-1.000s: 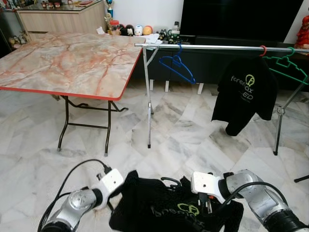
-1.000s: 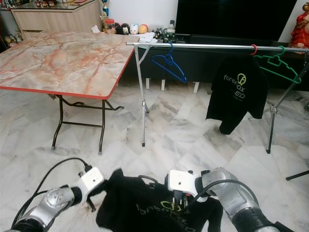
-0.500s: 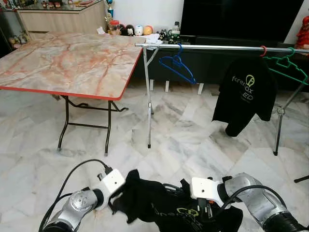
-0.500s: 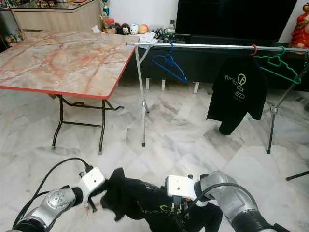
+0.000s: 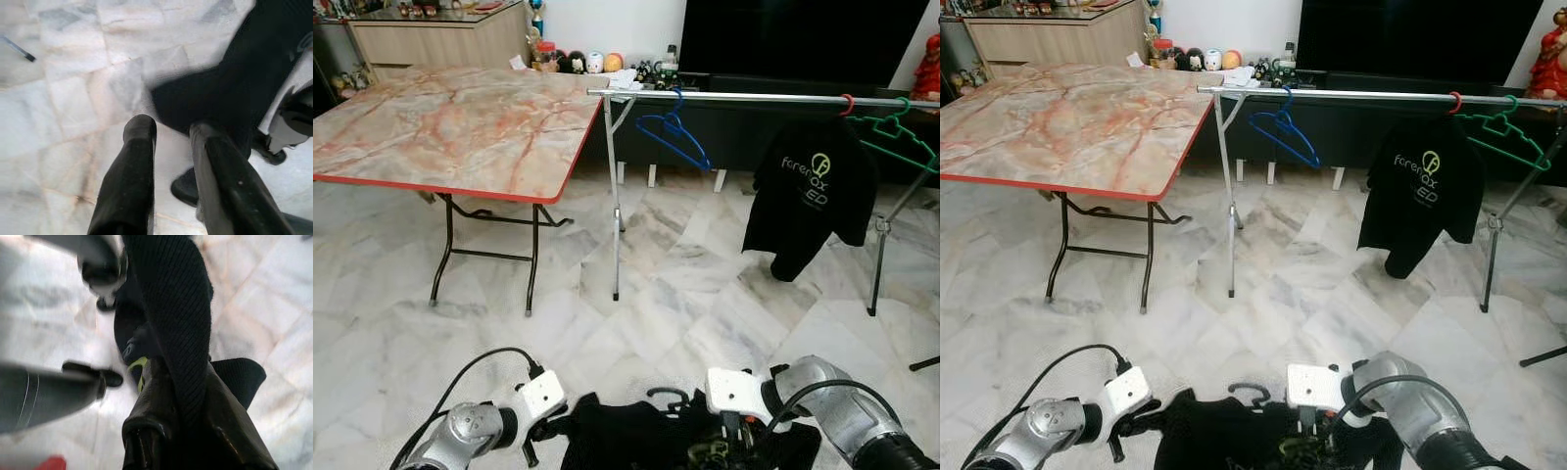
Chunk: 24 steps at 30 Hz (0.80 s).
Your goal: Hang hanger
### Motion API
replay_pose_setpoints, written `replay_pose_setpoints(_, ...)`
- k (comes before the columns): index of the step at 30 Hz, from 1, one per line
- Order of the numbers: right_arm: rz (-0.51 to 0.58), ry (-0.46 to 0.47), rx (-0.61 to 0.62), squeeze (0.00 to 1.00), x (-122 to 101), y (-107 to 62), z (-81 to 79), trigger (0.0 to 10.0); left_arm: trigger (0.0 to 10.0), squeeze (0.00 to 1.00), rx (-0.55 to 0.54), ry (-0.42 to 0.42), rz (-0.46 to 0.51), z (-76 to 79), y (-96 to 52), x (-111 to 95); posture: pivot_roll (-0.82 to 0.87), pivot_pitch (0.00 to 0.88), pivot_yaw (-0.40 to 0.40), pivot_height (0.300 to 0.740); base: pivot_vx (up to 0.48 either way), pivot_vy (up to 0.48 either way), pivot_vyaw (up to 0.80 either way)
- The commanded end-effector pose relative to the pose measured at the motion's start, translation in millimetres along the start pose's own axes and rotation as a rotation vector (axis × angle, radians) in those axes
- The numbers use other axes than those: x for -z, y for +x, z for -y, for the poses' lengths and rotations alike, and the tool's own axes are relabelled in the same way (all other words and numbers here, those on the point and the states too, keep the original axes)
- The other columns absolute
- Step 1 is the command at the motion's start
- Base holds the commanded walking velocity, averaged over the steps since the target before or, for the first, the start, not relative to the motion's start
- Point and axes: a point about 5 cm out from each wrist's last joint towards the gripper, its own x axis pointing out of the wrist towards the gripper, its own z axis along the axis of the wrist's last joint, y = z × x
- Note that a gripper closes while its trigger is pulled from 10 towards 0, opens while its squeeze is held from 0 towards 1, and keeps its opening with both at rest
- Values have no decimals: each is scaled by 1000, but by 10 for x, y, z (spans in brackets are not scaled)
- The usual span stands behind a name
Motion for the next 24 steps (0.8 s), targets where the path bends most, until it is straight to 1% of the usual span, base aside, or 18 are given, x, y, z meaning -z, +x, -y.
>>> replay_pose_setpoints(1,-23,-22,8,0,17,-29,18,10000,10000,1000,2,-5,2,-30,-26,-11,40,42,-6,740,0,0,0)
replay_pose_setpoints(5,-61,-50,41,0,63,-9,32,10000,10000,1000,15,35,-15,-58,-71,-18,42,42,-7,740,0,0,0)
replay_pose_setpoints(7,-72,-64,89,0,86,-4,67,10000,10000,1000,12,46,-19,-67,-88,-21,43,42,-7,740,0,0,0)
replay_pose_setpoints(11,-72,-98,119,0,82,8,85,10000,10000,1000,7,49,-13,-73,-93,-35,43,41,-6,740,0,0,0)
replay_pose_setpoints(12,-74,-175,146,0,70,23,90,10000,10000,1000,-3,55,1,-82,-93,-63,44,42,-6,740,0,0,0)
replay_pose_setpoints(13,-72,-199,149,0,67,30,88,10000,10000,1000,3,52,11,-80,-90,-81,42,41,-5,740,0,0,0)
replay_pose_setpoints(14,-72,-257,133,0,61,37,70,10000,10000,980,30,40,28,-63,-85,-109,42,41,-5,740,0,0,0)
replay_pose_setpoints(15,-78,-279,128,0,64,36,65,10000,10000,0,40,40,30,-58,-84,-117,41,43,-6,740,0,0,0)
replay_pose_setpoints(16,-101,-325,113,0,82,22,63,10000,10000,0,90,60,16,-22,-79,-116,41,41,-8,740,0,0,0)
replay_pose_setpoints(17,-101,-325,113,0,82,22,63,10000,10000,0,90,60,16,-22,-79,-116,41,41,-8,740,0,0,0)
replay_pose_setpoints(18,-110,-344,104,0,90,16,62,10000,10000,0,112,71,9,-5,-79,-114,41,42,-8,740,0,0,0)
replay_pose_setpoints(19,-105,-383,113,0,73,-6,85,10000,10000,0,149,93,-14,13,-83,-103,41,42,-8,740,0,0,0)
replay_pose_setpoints(20,-101,-388,123,0,61,-15,104,10000,10000,0,159,97,-18,15,-86,-102,40,41,-9,740,0,0,0)
replay_pose_setpoints(23,-96,-454,159,0,8,-44,167,10000,10000,0,209,75,1,17,-110,-147,40,41,-8,740,0,0,0)
replay_pose_setpoints(24,-97,-471,165,0,-5,-45,184,10000,10000,0,231,59,29,22,-116,-201,42,41,-10,740,0,0,0)
